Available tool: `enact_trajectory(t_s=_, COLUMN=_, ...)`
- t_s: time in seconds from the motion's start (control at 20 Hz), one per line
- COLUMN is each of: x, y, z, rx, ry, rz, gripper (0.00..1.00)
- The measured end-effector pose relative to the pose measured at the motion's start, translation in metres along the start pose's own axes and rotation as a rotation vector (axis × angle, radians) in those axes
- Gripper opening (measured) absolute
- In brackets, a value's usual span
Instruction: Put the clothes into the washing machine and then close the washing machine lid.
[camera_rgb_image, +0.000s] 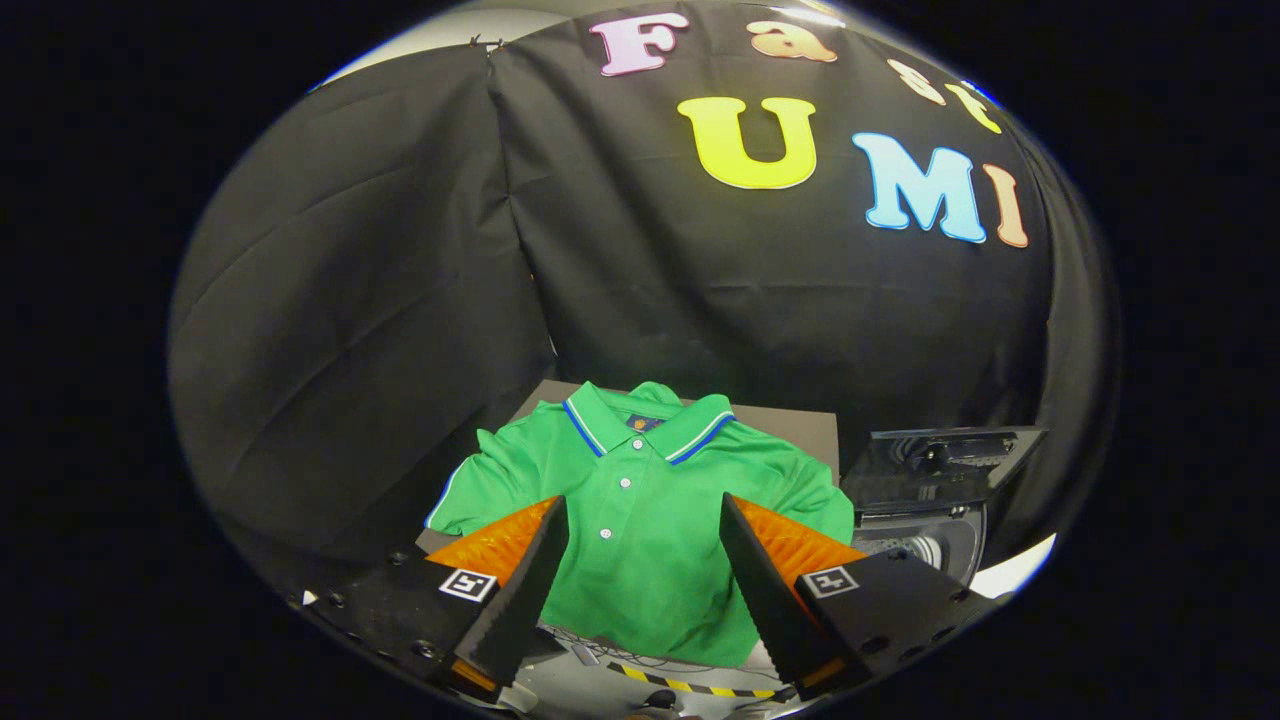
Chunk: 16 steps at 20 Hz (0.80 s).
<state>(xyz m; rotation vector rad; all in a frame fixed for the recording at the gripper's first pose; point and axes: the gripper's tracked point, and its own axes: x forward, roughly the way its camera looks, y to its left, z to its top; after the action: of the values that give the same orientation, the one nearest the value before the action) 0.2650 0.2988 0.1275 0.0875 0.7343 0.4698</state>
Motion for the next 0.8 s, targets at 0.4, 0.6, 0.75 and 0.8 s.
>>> enact_trajectory(t_s=0.4, x=0.05, y=0.015, z=-0.018, rx=-0.016, ry=0.118, rz=-0.03, gripper=0.95)
enact_trajectory(t_s=0.6, x=0.067, y=0.019, z=-0.026, rx=-0.033, ry=0.15, rz=-0.045, gripper=0.95)
enact_trajectory(t_s=0.75, x=0.075, y=0.02, z=-0.032, rx=-0.038, ry=0.162, rz=-0.067, gripper=0.95)
enact_trajectory(t_s=0.8, x=0.078, y=0.02, z=-0.033, rx=-0.034, ry=0.169, rz=-0.071, gripper=0.95)
